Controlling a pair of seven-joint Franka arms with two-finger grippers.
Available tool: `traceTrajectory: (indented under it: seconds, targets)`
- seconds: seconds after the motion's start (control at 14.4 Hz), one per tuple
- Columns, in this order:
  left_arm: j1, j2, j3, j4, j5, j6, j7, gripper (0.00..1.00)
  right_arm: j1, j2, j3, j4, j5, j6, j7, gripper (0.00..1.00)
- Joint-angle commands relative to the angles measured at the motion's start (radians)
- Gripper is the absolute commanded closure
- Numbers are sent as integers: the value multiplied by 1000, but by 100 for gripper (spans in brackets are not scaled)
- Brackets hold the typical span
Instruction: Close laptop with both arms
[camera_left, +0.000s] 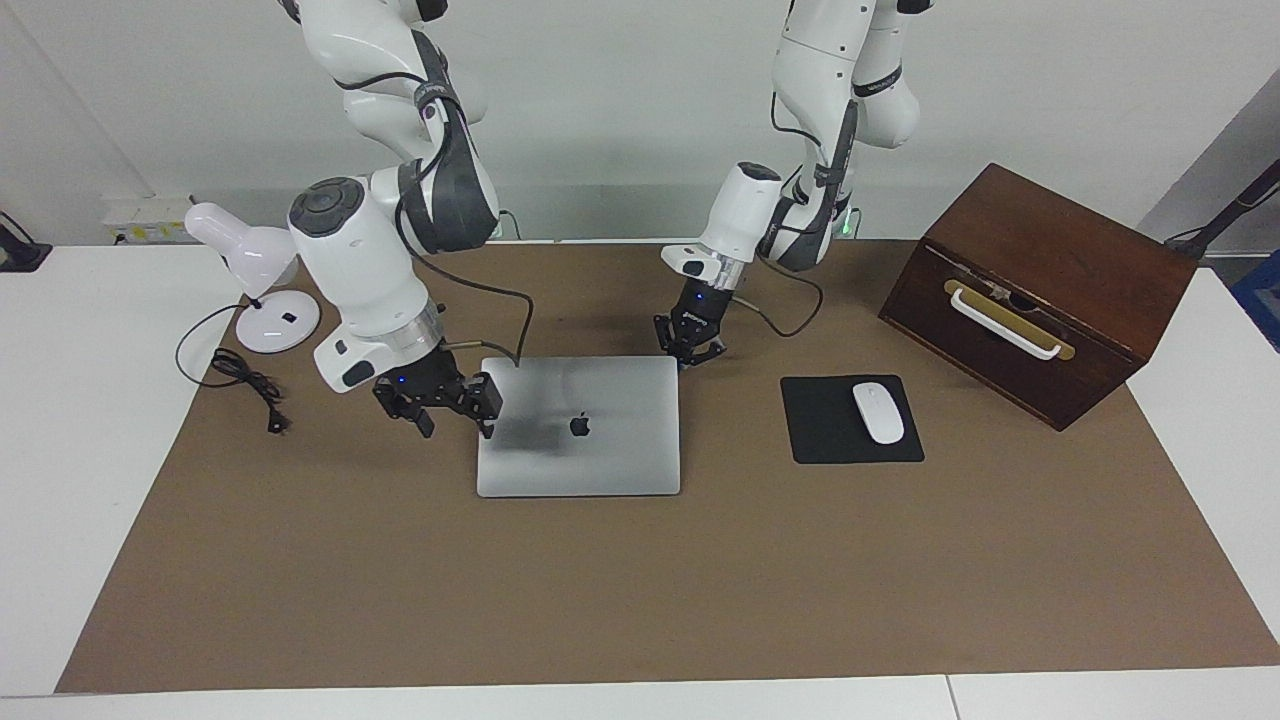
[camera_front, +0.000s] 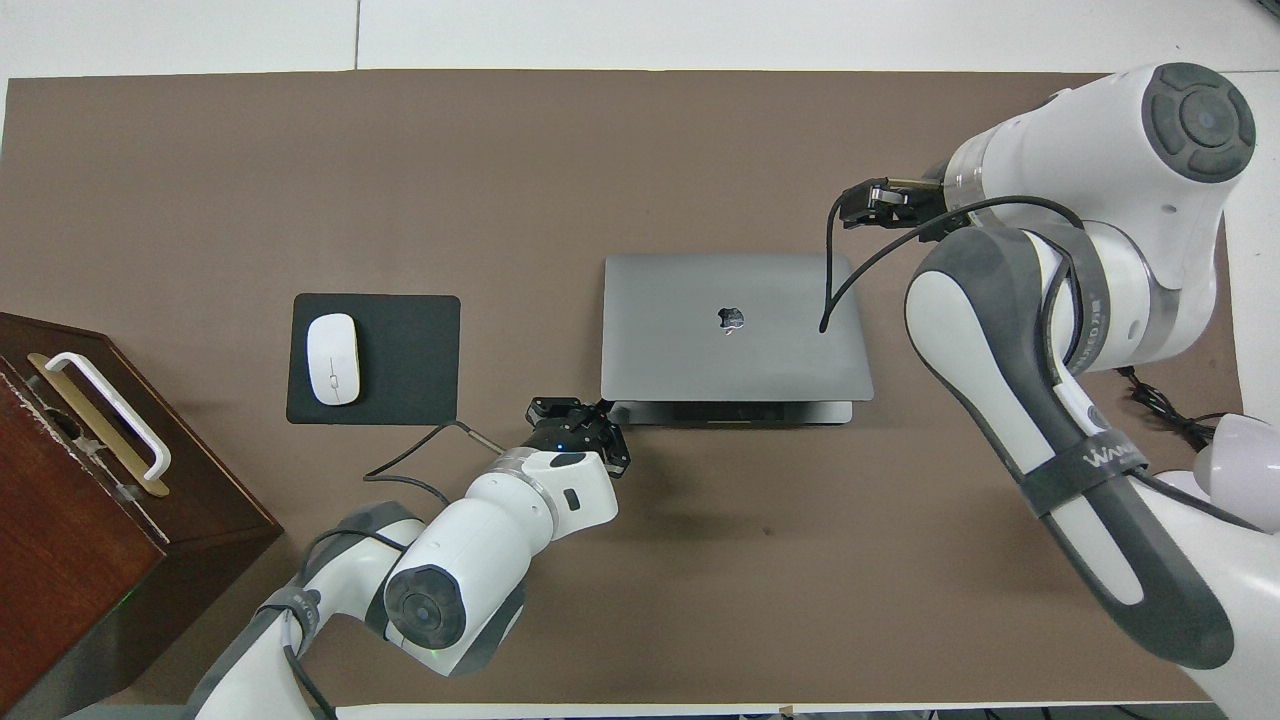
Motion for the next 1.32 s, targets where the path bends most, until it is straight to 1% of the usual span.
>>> traceTrajectory:
  seconds: [0.0,0.14,0.35,0.42,0.55,0.69,0.97,1.25]
  targets:
    - [21,-146,2,-32,-9,-201,16,100,-7,-28,3,-31,0,2,-28,11]
    - [23,-205,5,-30,-9,-340,26,100,-12,-28,3,-34,0,4,-29,11]
    - [53,-258,6,6,-8,-508,26,100,-13,-29,3,-47,0,10,-29,11]
    - [59,-273,8,35,-8,-574,26,100,-19,-29,3,-49,0,10,-29,11]
    - [110,-302,6,104,-8,-714,27,100,-21,-29,5,-64,0,16,-38,11]
    - [131,-316,8,175,-6,-838,30,100,-24,-29,3,-77,0,20,-65,11]
    - [181,-350,8,244,-6,-971,32,100,-36,-29,5,-77,0,19,-78,11]
    - [225,-358,8,328,-5,-1095,41,100,-36,-34,5,-84,0,19,-88,11]
